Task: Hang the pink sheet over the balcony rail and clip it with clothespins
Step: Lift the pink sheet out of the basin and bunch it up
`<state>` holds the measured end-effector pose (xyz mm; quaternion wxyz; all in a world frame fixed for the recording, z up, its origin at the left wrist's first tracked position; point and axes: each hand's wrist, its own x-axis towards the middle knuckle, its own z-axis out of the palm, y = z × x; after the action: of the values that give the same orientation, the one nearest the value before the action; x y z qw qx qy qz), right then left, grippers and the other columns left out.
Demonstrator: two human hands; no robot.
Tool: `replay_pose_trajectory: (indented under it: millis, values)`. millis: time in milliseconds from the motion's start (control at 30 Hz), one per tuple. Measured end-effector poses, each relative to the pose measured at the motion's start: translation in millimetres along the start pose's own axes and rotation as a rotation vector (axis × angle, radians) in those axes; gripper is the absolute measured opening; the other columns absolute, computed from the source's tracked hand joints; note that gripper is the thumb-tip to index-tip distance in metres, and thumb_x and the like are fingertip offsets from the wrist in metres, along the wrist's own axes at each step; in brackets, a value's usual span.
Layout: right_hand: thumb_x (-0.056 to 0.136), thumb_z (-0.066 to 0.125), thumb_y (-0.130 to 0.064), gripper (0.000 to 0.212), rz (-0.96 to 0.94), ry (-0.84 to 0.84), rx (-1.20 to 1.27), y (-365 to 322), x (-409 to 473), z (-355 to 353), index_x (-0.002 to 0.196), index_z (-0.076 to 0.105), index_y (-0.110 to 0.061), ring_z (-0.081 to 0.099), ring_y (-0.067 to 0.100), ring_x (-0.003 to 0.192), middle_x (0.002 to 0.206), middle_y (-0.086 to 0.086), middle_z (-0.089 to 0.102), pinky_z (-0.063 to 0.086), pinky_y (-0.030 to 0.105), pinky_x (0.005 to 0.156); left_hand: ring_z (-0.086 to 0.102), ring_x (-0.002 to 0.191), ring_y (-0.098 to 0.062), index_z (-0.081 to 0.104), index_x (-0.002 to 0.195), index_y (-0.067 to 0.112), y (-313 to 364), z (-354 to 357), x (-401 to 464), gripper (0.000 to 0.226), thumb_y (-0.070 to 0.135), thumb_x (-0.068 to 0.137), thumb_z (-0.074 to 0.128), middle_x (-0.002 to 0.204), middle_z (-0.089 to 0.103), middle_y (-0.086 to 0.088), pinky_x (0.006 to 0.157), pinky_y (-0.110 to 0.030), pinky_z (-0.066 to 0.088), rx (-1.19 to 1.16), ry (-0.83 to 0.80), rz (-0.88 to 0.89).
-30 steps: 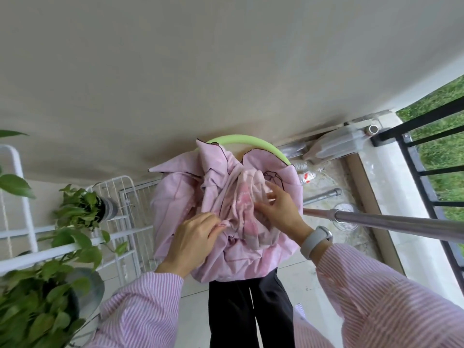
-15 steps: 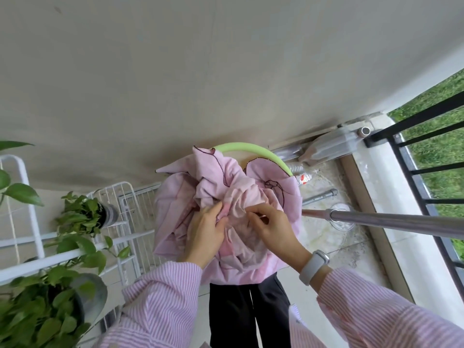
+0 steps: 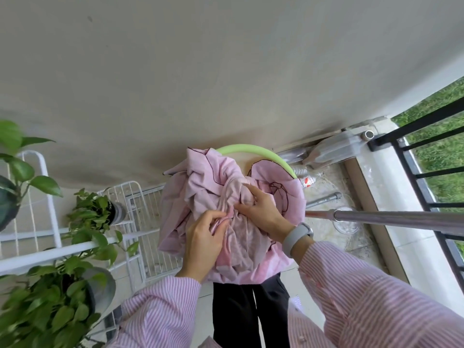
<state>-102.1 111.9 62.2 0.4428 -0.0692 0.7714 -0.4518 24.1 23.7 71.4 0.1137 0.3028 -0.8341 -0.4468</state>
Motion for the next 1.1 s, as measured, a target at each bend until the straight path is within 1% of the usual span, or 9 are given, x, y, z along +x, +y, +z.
replay_pose_trajectory:
  millis: [100, 167, 267, 367, 467, 667, 800, 900, 1100]
  values:
    - [0.075, 0.056, 0.005, 0.032, -0.127, 0.084, -0.156, 7.9, -7.1, 6.0, 0.105, 0.058, -0.006, 0.049, 0.017, 0.087, 0.094, 0.006, 0.057, 0.033, 0.001, 0.063, 0.051, 0.099, -0.022, 0.055, 0.102, 0.024, -9.5, -1.3, -2.8, 0.038, 0.048, 0.073, 0.059, 0.113, 0.05, -0.001, 0.084, -0.042, 0.047, 0.202, -0.034, -0.006]
    - [0.073, 0.053, 0.006, 0.029, -0.195, 0.145, -0.259, 18.6, -14.7, 5.7, 0.099, 0.059, -0.006, 0.047, 0.019, 0.083, 0.089, 0.007, 0.056, 0.031, 0.003, 0.061, 0.026, 0.127, -0.031, 0.037, 0.128, 0.031, -16.0, 0.3, -3.2, 0.081, 0.069, 0.06, 0.057, 0.14, 0.027, -0.009, 0.103, -0.052, 0.026, 0.38, -0.046, -0.153]
    - [0.074, 0.053, 0.005, 0.035, -0.221, 0.222, -0.364, 35.2, -19.0, 4.7, 0.107, 0.058, -0.006, 0.05, 0.028, 0.088, 0.101, 0.017, 0.055, 0.028, 0.012, 0.066, -0.012, 0.139, -0.03, -0.003, 0.141, 0.034, -26.5, 8.9, 1.5, 0.12, 0.073, 0.05, 0.065, 0.152, -0.009, -0.011, 0.107, -0.059, 0.003, 0.401, -0.176, -0.394]
    - [0.076, 0.052, 0.005, 0.037, -0.217, 0.247, -0.39, 43.5, -11.2, 7.5, 0.111, 0.056, -0.006, 0.052, 0.032, 0.094, 0.105, 0.019, 0.053, 0.032, 0.018, 0.073, -0.012, 0.14, -0.022, -0.017, 0.139, 0.034, -41.1, 20.4, 11.6, 0.127, 0.057, 0.054, 0.076, 0.153, -0.014, -0.005, 0.112, -0.052, 0.007, 0.102, -0.249, -0.49]
    - [0.079, 0.05, 0.004, 0.035, -0.228, 0.223, -0.397, 46.1, -1.8, 12.8, 0.112, 0.057, -0.007, 0.05, 0.03, 0.098, 0.106, 0.018, 0.053, 0.033, 0.02, 0.079, 0.005, 0.137, -0.007, -0.013, 0.141, 0.026, -43.6, 26.7, 20.6, 0.115, 0.022, 0.069, 0.077, 0.153, 0.003, 0.002, 0.107, -0.023, 0.014, -0.271, -0.287, -0.493]
    - [0.078, 0.052, 0.007, 0.021, -0.312, 0.279, -0.388, 9.1, -14.6, -6.2, 0.096, 0.061, 0.001, 0.052, 0.028, 0.094, 0.098, 0.019, 0.058, 0.035, 0.02, 0.079, 0.052, 0.108, -0.015, 0.045, 0.128, 0.018, -5.7, 21.5, 24.5, 0.054, 0.019, 0.079, 0.067, 0.118, 0.059, -0.003, 0.079, -0.012, 0.032, -0.104, -0.142, -0.24]
    - [0.079, 0.055, 0.003, 0.014, -0.415, 0.336, -0.342, -54.1, -44.5, -32.1, 0.091, 0.062, -0.001, 0.054, 0.023, 0.083, 0.084, 0.01, 0.06, 0.037, 0.023, 0.07, 0.058, 0.096, -0.018, 0.057, 0.115, 0.014, 54.3, -14.2, 38.6, 0.036, 0.015, 0.08, 0.065, 0.107, 0.065, -0.005, 0.075, -0.013, 0.038, -0.064, -0.007, -0.083]
    - [0.082, 0.056, -0.002, 0.024, -0.484, 0.39, -0.254, -114.4, -74.5, -48.0, 0.102, 0.063, -0.012, 0.056, 0.015, 0.088, 0.093, 0.002, 0.063, 0.039, 0.015, 0.071, 0.058, 0.082, -0.013, 0.062, 0.105, 0.013, 105.8, -54.0, 56.7, 0.027, 0.009, 0.078, 0.066, 0.091, 0.065, 0.003, 0.067, -0.007, 0.039, -0.138, 0.064, 0.025]
    - [0.083, 0.06, -0.004, 0.022, -0.766, 0.515, -0.166, -236.4, -147.3, -84.7, 0.101, 0.064, -0.015, 0.059, 0.01, 0.088, 0.095, 0.001, 0.065, 0.043, 0.009, 0.073, 0.059, 0.079, -0.015, 0.063, 0.1, 0.016, 223.1, -134.0, 72.9, 0.024, 0.008, 0.077, 0.066, 0.087, 0.065, 0.002, 0.069, -0.017, 0.044, -0.198, 0.231, 0.265]
